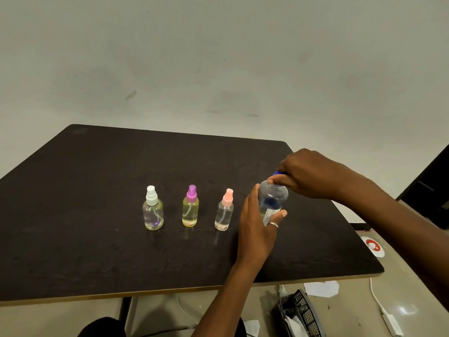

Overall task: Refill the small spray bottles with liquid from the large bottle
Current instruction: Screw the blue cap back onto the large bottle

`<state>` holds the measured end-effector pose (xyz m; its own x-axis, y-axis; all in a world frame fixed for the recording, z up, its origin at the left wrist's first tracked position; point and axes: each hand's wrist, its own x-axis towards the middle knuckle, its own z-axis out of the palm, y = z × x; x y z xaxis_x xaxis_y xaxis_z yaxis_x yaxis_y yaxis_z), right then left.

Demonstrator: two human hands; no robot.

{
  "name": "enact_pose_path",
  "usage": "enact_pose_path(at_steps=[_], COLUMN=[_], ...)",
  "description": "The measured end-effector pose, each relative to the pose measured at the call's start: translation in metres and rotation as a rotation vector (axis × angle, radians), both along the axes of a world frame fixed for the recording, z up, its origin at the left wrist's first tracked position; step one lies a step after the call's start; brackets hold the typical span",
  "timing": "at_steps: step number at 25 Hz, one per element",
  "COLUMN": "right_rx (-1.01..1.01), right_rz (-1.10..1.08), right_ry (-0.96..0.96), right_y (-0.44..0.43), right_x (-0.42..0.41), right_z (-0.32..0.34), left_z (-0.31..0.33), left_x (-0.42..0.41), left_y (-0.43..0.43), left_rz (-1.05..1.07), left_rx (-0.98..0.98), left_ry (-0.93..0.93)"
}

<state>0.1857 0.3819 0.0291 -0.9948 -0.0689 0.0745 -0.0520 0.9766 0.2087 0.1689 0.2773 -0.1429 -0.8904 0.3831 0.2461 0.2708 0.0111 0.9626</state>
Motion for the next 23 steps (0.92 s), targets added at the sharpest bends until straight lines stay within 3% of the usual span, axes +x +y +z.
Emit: enact_pose_path(at_steps=[7, 14, 19, 23], right_rx=[0.153, -0.139, -0.167, -0.176], right_rz=[-0.085, -0.007, 0.154, 0.189], right_ry=[0.071, 0.063, -0.129, -0.138], right_y=[-0.007, 0.008, 0.015, 0.014], right_x=[0.003, 0.007, 0.001, -0.003], right_z=[-0.006, 0.011, 0.022, 0.022], left_z=[-0.003, 0.0, 0.0, 0.001], left_x=[0.0, 0.0, -0.001, -0.001], left_y=[0.0, -0.002, -0.002, -0.002], left_rz=[0.014, 0.008, 0.022, 0.01], left_rx=[0.031, 0.014, -0.009, -0.021], left_ry=[0.009, 0.022, 0.036, 0.028])
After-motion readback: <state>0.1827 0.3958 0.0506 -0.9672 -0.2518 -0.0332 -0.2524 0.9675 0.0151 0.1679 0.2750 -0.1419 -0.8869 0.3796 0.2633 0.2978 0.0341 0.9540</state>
